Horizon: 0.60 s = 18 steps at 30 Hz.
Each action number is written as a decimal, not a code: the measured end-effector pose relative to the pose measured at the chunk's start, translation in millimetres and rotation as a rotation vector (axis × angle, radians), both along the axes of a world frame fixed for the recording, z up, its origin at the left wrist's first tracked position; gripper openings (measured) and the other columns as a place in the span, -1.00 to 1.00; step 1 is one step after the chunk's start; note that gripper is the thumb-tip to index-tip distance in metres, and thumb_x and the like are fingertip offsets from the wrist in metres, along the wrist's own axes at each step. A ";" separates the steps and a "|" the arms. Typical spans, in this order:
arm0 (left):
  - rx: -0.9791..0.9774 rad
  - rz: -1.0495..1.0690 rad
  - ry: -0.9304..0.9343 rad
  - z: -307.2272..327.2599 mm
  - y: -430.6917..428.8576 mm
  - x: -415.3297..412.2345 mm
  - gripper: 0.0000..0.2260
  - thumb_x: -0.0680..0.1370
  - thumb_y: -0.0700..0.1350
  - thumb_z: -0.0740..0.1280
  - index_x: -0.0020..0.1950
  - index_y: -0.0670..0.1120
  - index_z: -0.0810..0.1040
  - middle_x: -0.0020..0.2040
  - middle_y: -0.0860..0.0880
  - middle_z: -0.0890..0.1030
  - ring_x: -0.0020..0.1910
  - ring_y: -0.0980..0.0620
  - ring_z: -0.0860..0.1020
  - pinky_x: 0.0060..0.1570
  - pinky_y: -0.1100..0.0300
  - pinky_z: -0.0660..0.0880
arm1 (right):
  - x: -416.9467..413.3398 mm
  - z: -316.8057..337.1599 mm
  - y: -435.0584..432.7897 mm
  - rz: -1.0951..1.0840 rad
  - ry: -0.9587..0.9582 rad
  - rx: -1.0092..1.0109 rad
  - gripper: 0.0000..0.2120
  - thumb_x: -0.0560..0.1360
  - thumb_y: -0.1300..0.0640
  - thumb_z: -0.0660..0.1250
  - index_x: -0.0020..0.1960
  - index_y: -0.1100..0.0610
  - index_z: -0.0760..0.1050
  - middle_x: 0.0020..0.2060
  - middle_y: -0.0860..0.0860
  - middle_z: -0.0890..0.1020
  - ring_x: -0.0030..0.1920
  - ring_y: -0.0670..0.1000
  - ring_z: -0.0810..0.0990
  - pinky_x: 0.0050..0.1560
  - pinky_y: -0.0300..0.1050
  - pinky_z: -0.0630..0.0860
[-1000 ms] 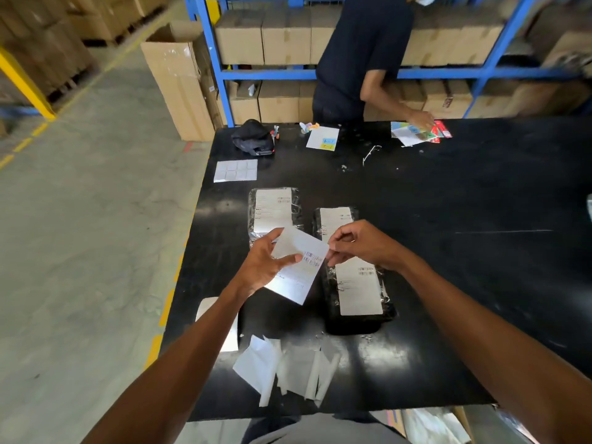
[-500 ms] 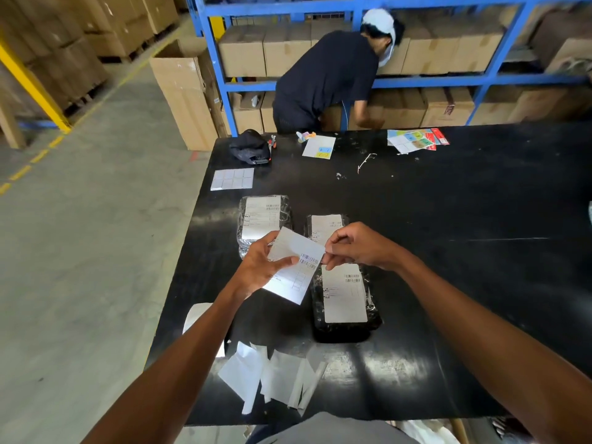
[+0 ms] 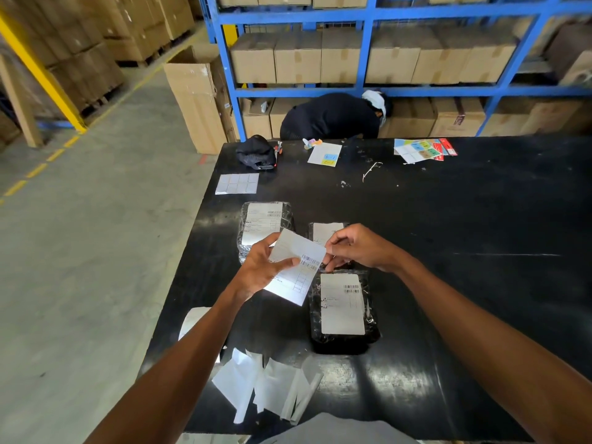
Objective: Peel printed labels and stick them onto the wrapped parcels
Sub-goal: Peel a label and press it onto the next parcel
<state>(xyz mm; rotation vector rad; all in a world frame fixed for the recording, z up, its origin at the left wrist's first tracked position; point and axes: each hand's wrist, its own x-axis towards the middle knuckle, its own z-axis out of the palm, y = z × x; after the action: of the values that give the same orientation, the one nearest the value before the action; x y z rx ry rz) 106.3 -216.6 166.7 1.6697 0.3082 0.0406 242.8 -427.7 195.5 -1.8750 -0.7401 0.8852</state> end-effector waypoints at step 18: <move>0.038 0.016 0.035 -3.2 4.8 5.3 -0.54 0.48 -0.19 0.52 0.32 0.03 0.47 0.09 0.05 0.68 0.08 0.11 0.64 -0.07 0.27 0.62 | 0.6 2.3 4.2 0.018 0.014 0.031 -0.81 0.60 0.20 0.40 0.05 0.35 0.61 -0.06 0.19 0.75 -0.05 0.18 0.77 0.15 0.11 0.66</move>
<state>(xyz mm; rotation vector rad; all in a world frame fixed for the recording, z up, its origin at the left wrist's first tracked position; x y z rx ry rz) 111.7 -211.8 163.5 1.7075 0.3492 0.0294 243.4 -423.5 197.8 -1.8359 -0.7592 0.8921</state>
